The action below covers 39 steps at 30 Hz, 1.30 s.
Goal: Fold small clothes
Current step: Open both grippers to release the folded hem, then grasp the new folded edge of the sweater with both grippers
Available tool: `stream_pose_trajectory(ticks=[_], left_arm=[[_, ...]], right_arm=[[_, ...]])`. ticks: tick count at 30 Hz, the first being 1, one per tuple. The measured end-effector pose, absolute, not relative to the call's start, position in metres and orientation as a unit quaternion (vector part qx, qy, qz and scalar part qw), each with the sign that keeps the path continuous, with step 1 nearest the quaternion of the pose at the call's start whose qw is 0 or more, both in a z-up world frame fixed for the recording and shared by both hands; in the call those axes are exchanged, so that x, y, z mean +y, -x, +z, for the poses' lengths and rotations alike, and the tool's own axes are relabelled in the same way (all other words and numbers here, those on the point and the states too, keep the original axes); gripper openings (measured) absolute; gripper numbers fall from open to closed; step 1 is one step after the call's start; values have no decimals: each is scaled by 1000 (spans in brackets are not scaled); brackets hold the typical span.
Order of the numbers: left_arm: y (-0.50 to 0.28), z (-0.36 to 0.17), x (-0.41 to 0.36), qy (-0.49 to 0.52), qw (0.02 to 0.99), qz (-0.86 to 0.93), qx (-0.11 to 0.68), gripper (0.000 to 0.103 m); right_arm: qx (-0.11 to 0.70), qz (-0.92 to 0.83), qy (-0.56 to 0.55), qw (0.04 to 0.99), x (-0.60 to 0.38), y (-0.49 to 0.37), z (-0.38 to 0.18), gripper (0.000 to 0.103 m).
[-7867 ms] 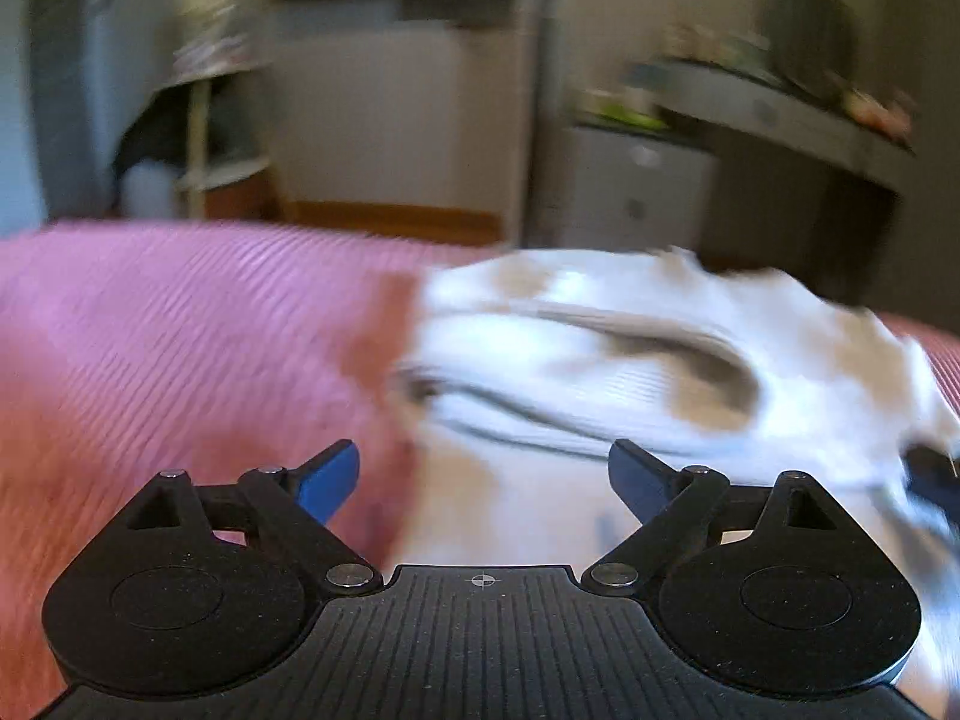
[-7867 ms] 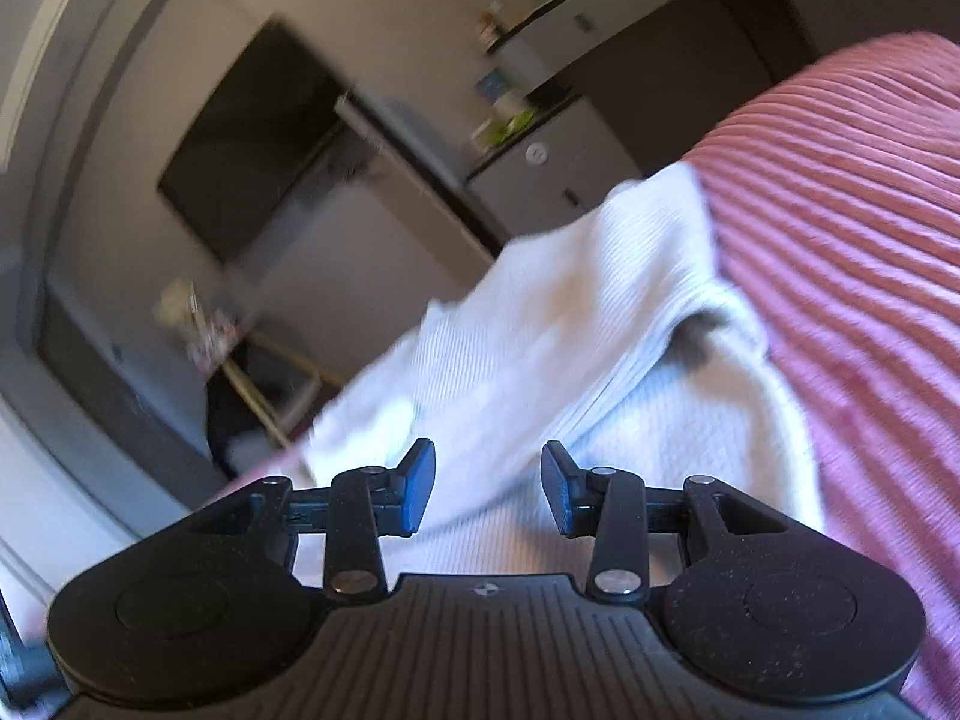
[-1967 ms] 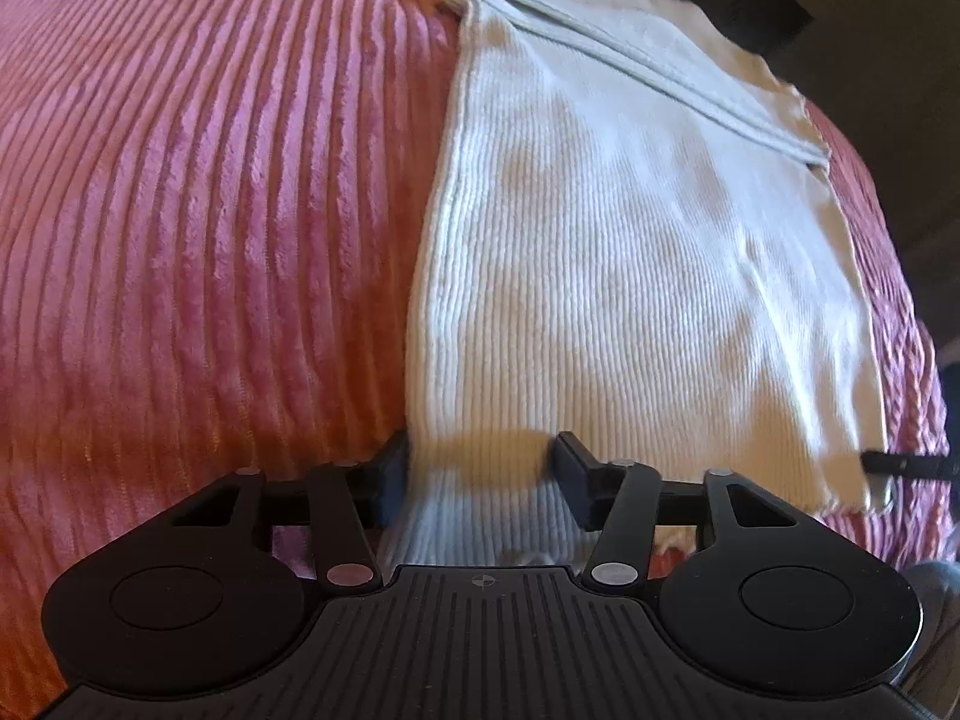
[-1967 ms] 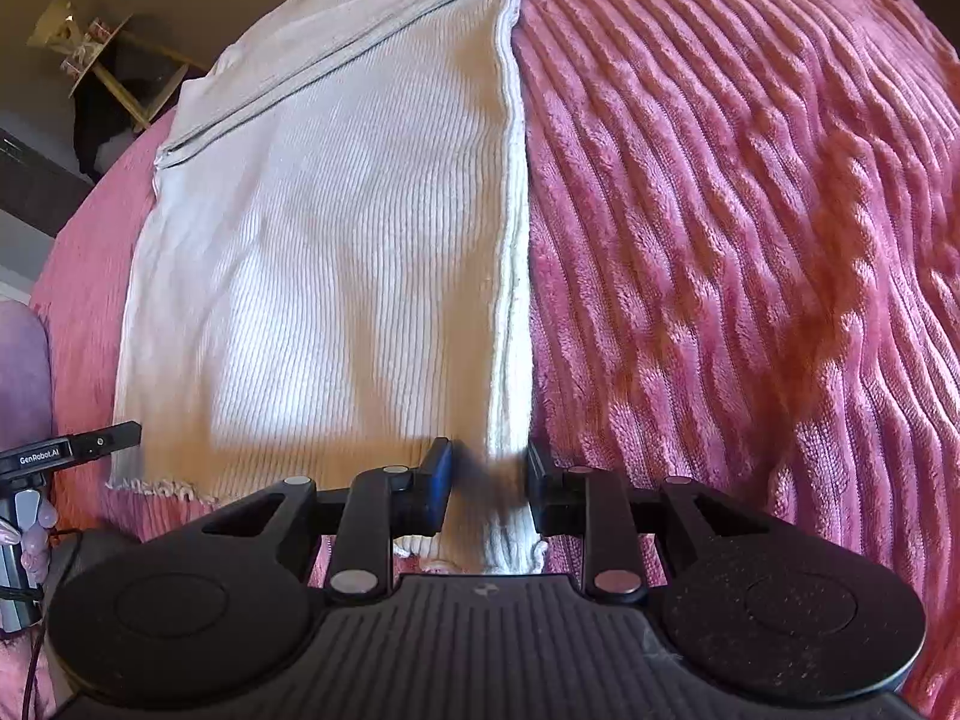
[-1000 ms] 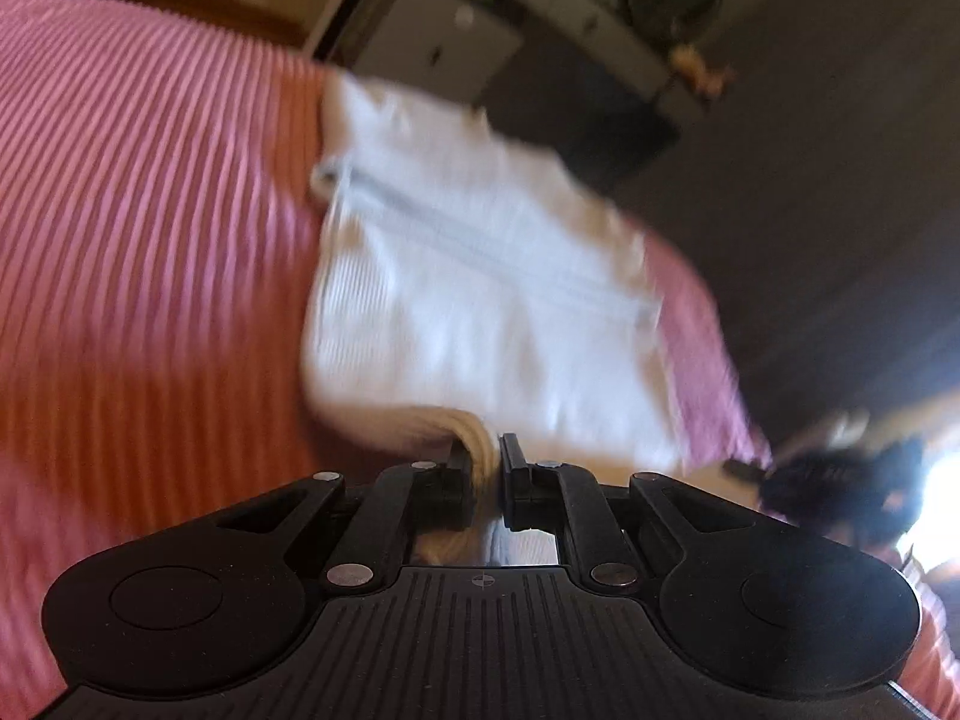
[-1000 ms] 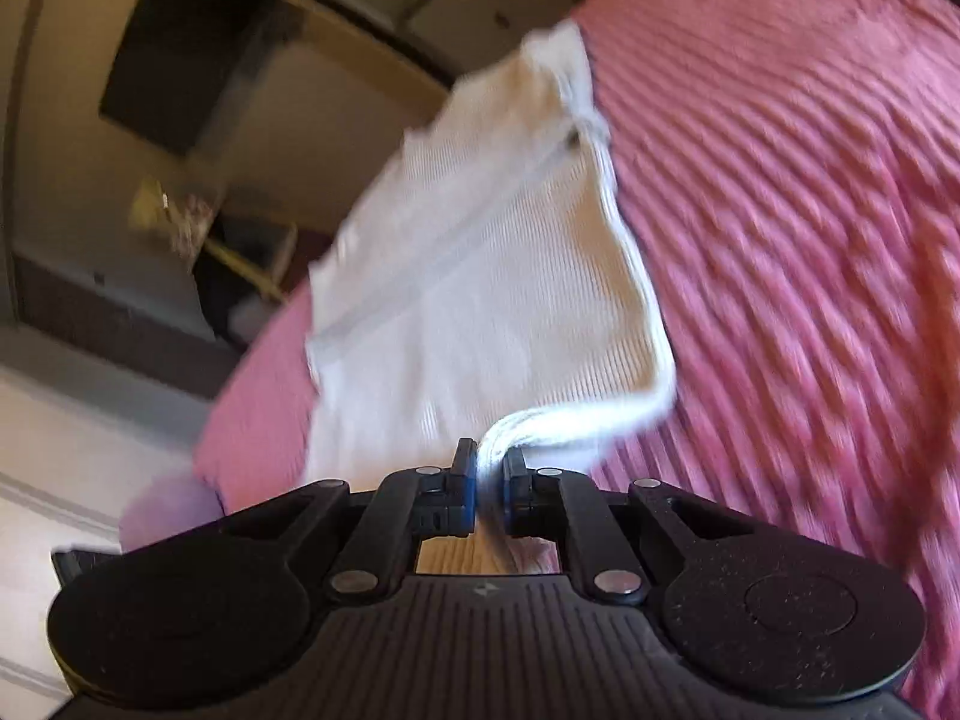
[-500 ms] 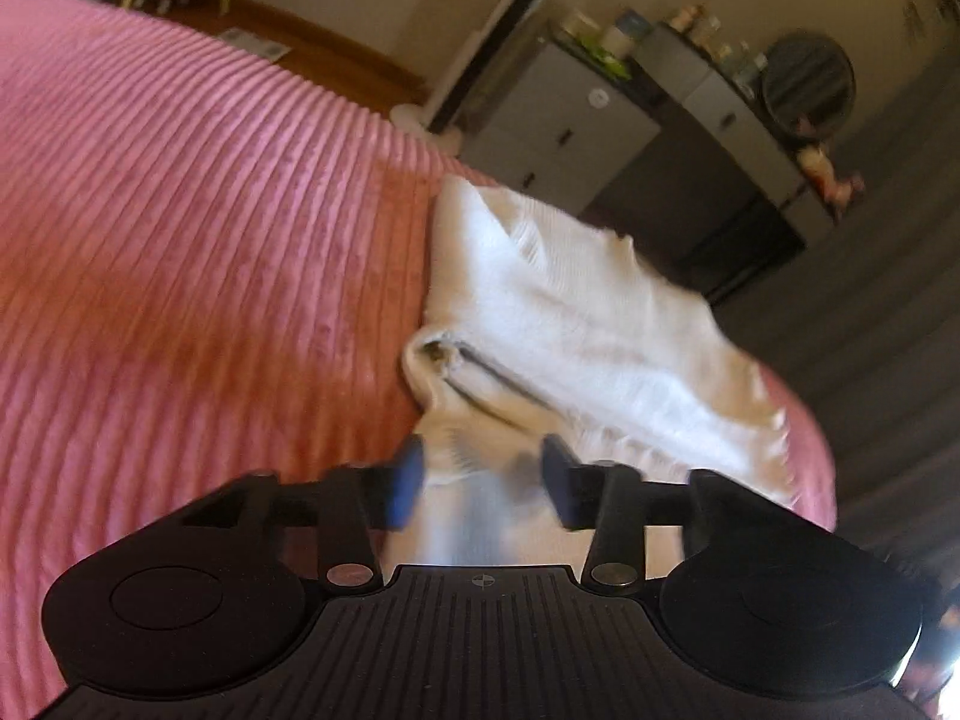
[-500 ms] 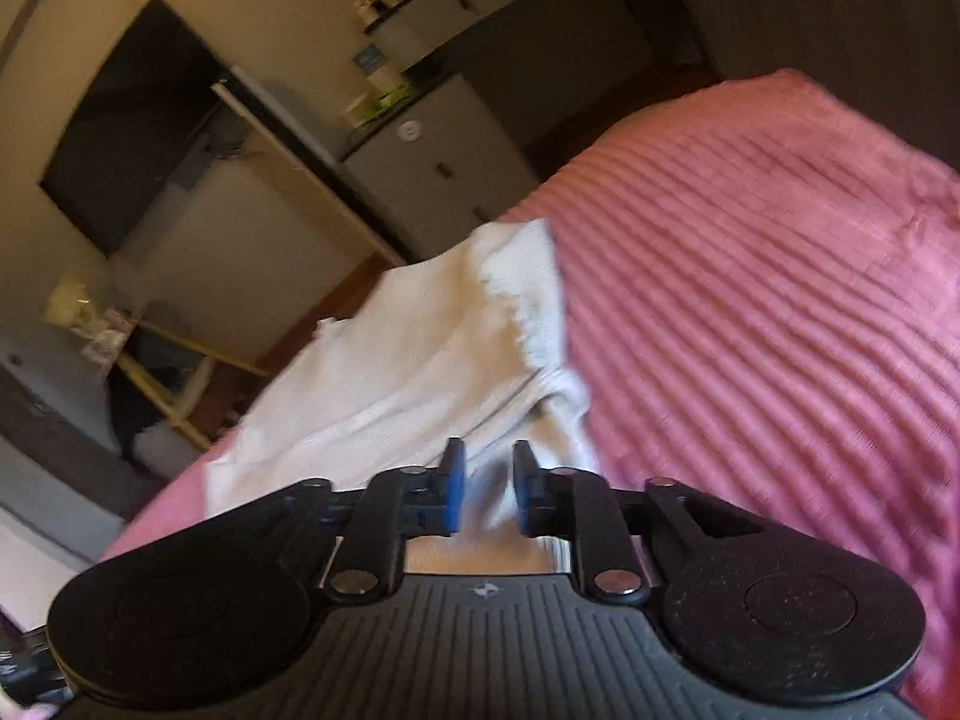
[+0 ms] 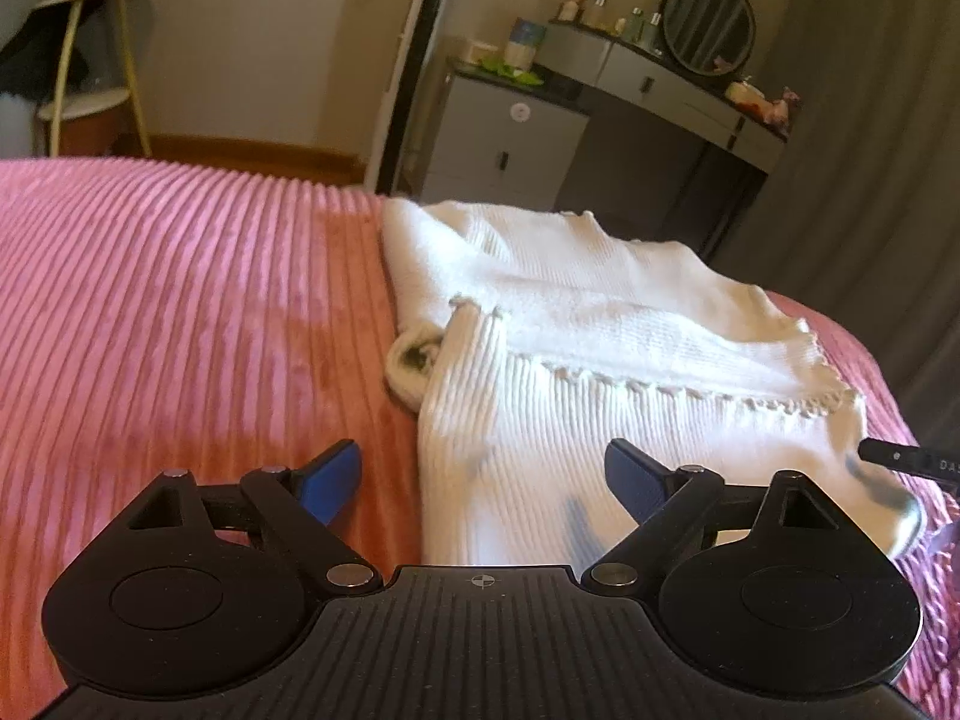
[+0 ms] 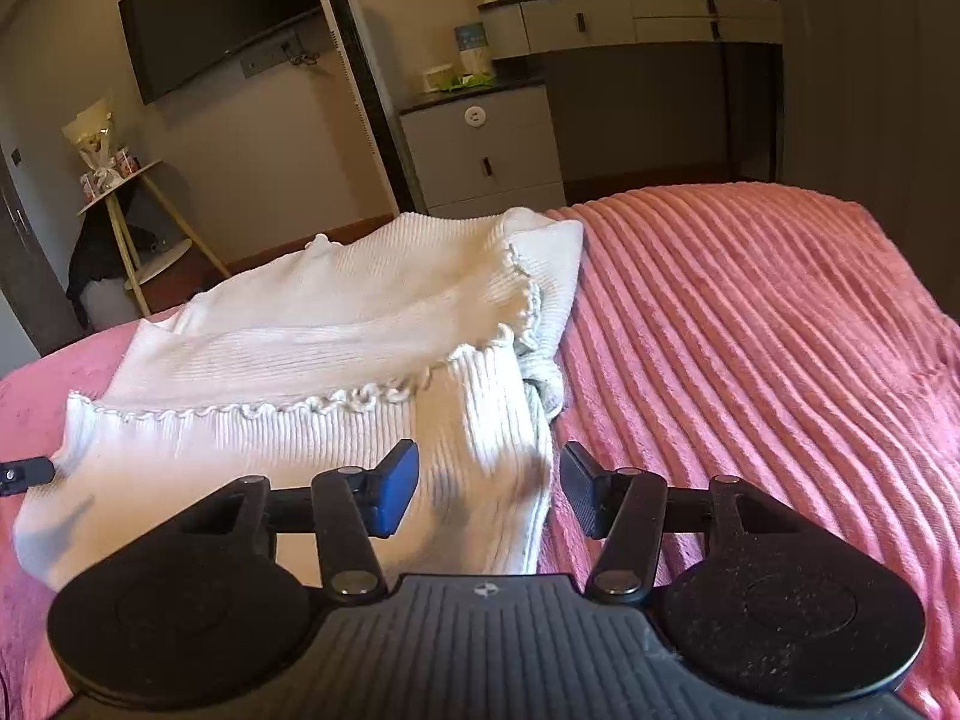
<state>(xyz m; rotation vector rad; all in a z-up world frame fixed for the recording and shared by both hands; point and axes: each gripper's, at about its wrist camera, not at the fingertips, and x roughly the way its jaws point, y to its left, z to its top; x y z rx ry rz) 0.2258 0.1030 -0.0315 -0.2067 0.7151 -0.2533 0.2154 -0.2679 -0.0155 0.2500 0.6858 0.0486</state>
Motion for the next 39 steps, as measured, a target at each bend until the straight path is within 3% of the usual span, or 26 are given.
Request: stream_pose_trajectory(ticks=[4,6,8,10,12,15,20,22,24,27,32,34,35,39], left_arm=[[-247,-38,99,94,919,-121,363,78],[-253,-39,96,84,918,-127,366,58],[-253,-39,91,74,920,-125,364,49],[-249,-38,87,59,925,-122,354,41],[-244,-37,89,54,928,-116,349,23],[-238,-33,99,78,930,-113,341,18],[-238,-28,100,92,926,-117,346,19],[-239,-27,96,83,926,-118,348,24],[-240,-28,94,94,923,-134,348,35],[-244,-32,87,72,924,-133,351,38],[-255,-37,77,54,923,-128,359,34],[-259,-38,73,40,925,-123,358,26],[-260,-37,71,33,926,-119,357,15],[-251,-31,74,42,937,-109,330,11]], right_arm=[[345,24,-122,930,-271,-230,-24,44],[341,25,-130,931,-273,-233,-25,36],[333,34,-131,933,-274,-233,-24,11],[325,39,-124,937,-272,-229,-22,11],[313,50,-113,942,-269,-224,-17,10],[299,58,-109,946,-266,-218,-10,10],[317,53,-100,942,-263,-224,-14,11],[319,51,-107,940,-264,-225,-13,13],[315,56,-103,942,-262,-222,-11,14],[320,56,-84,942,-258,-223,-12,15],[332,52,-84,938,-258,-232,-14,17],[338,46,-78,937,-256,-236,-16,17],[339,47,-76,937,-254,-238,-17,19],[327,45,-53,942,-248,-234,-15,11]])
